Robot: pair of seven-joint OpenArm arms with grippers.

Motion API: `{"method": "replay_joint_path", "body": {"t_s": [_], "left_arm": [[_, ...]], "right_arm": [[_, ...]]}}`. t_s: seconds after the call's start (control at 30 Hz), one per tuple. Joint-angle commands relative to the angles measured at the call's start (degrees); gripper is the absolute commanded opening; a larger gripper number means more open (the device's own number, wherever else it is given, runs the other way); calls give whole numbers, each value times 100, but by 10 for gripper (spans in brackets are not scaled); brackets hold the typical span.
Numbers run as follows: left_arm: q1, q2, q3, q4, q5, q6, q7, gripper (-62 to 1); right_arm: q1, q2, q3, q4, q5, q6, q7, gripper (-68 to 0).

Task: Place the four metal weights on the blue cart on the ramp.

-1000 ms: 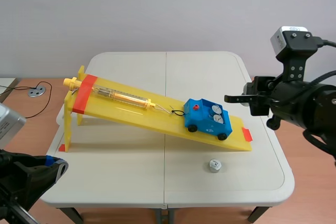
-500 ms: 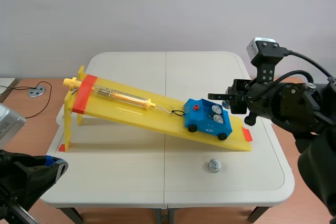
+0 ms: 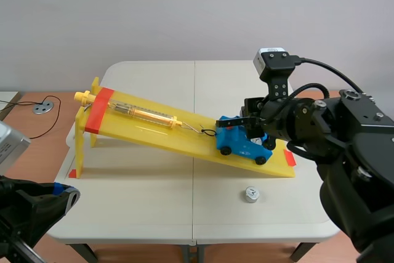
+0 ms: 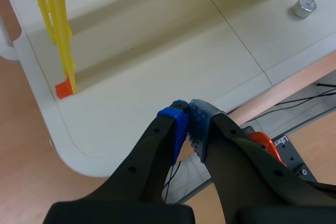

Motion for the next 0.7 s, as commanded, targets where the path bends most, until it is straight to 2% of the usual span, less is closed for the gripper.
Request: {"method": "replay_joint_path", "body": {"t_s": [0.0,0.07,0.4,0.67], "left_arm": [[-114,33,-72,245,-444,-101,-551,-580],[-114,33,-72,245,-444,-101,-551,-580],[-114,33,-72,245,-444,-101,-551,-580],[-111,146,-72,245,-444,-101,-549,-580]], "right_arm": [[592,-17,-81,616,85,-136,1108,-667],[592,-17,-109,616,-9,-267,1130,-667],[592,-17,-133,608,-94,-599,1189,-667],[796,-20,-214,162,-94,-595,1325,-667]]}}
